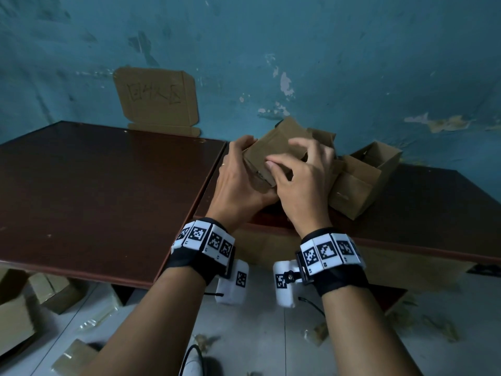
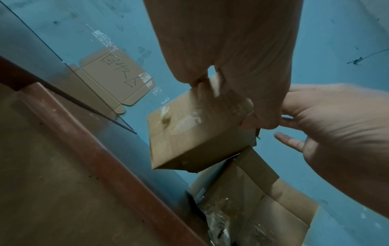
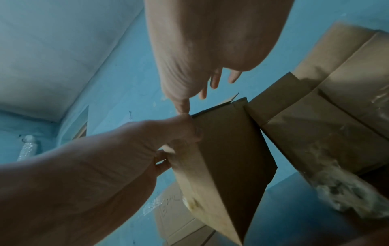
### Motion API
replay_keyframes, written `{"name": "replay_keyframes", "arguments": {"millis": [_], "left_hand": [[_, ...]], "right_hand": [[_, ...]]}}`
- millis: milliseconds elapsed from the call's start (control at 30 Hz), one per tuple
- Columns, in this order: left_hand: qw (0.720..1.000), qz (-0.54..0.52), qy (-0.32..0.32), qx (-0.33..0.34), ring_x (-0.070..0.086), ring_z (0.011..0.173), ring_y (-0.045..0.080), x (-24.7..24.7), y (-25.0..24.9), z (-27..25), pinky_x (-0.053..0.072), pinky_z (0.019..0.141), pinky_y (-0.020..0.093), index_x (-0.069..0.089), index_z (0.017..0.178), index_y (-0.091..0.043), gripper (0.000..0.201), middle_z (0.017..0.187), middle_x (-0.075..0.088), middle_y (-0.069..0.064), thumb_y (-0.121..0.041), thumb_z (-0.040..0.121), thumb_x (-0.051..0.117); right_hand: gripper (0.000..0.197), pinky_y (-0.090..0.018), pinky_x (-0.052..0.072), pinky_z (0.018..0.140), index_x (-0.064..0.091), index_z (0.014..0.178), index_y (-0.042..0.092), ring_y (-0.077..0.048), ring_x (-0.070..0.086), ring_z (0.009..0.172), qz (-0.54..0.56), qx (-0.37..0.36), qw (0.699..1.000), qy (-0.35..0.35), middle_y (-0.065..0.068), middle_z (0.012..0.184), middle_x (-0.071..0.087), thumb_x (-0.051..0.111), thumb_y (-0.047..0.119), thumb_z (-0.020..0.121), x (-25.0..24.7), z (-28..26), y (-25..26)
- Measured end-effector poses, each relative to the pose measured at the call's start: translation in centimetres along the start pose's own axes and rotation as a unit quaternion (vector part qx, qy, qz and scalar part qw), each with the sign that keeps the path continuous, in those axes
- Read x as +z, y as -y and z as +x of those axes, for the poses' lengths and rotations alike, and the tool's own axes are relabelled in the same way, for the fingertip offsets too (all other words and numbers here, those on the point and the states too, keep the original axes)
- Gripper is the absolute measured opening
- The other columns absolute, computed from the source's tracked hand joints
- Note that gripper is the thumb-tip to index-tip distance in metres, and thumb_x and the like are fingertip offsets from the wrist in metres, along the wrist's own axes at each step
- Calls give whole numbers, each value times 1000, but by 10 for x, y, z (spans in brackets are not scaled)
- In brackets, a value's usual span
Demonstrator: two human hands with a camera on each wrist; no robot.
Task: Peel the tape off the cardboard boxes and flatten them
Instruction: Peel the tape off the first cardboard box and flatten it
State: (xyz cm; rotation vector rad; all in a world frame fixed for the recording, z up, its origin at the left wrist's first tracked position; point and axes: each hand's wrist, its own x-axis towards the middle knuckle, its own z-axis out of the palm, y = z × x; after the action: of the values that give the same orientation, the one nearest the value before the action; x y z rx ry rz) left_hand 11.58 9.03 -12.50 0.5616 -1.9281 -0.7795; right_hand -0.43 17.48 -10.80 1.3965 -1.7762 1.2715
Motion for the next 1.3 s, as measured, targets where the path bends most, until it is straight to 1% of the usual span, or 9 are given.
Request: {"name": "replay_keyframes", "arguments": {"millis": [67,133,267,500,833,1000,1133,1200,1300], "left_hand": [[1000,5,5,0,57,129,18,-2,0,0,50,107,48,33,149,-27,105,143,53,-6,-34,65,97],[1000,11,12,2,57,128,18,-4,-1,1,51,105,47,32,148,-29,105,142,53,-7,-30,64,95],[999,16,25,13,57,129,15,-7,-2,1,51,106,45,35,149,-24,104,142,53,-10,-20,63,93],[999,25,26,33,60,125,15,-10,-4,0,52,102,42,39,147,-20,101,140,57,-7,-22,63,96],[997,43,7,66,61,124,16,-8,-13,0,51,101,41,43,145,-17,100,142,59,-7,-30,64,100],[999,5,0,52,59,128,12,-9,-17,-1,50,106,33,43,146,-16,102,143,58,-6,-35,64,99],[999,-8,-6,43,61,118,4,-10,-17,-1,45,96,10,44,146,-14,101,142,59,-5,-32,65,101],[999,-2,-6,42,61,123,5,-10,-16,0,47,99,14,43,145,-15,98,141,59,-6,-30,67,100],[999,9,0,43,61,125,9,-10,-13,1,52,102,31,43,145,-18,96,142,59,-7,-24,66,97]], "right_hand": [[11,-49,50,92,85,101,21,-30,55,110,11,-31,999,-11,0,107,69,78,23,92,1,2,-4],[13,-46,53,86,84,103,14,-27,59,100,27,-47,999,7,-1,98,69,75,17,94,2,4,-6],[11,-42,55,80,81,100,7,-25,63,92,7,-77,996,38,-2,94,68,71,11,97,-2,7,-3],[3,-38,54,70,69,91,8,-26,62,95,-62,-119,988,75,-5,96,66,71,6,93,-8,10,2],[8,-46,50,78,59,90,7,-35,58,90,-78,-92,991,63,-15,93,60,67,8,89,-3,8,2],[7,-44,49,80,57,91,6,-33,56,89,-42,-96,993,63,-14,94,58,54,13,92,-3,4,4],[5,-39,52,78,61,98,4,-27,58,91,28,-68,996,47,-10,99,58,59,8,96,-6,3,3],[10,-33,53,81,66,106,5,-21,60,94,46,-48,997,45,-8,105,60,64,8,97,-9,4,-4],[12,-25,53,81,73,108,7,-18,63,93,51,-52,996,50,-6,106,63,71,9,96,-13,6,-12]]}}
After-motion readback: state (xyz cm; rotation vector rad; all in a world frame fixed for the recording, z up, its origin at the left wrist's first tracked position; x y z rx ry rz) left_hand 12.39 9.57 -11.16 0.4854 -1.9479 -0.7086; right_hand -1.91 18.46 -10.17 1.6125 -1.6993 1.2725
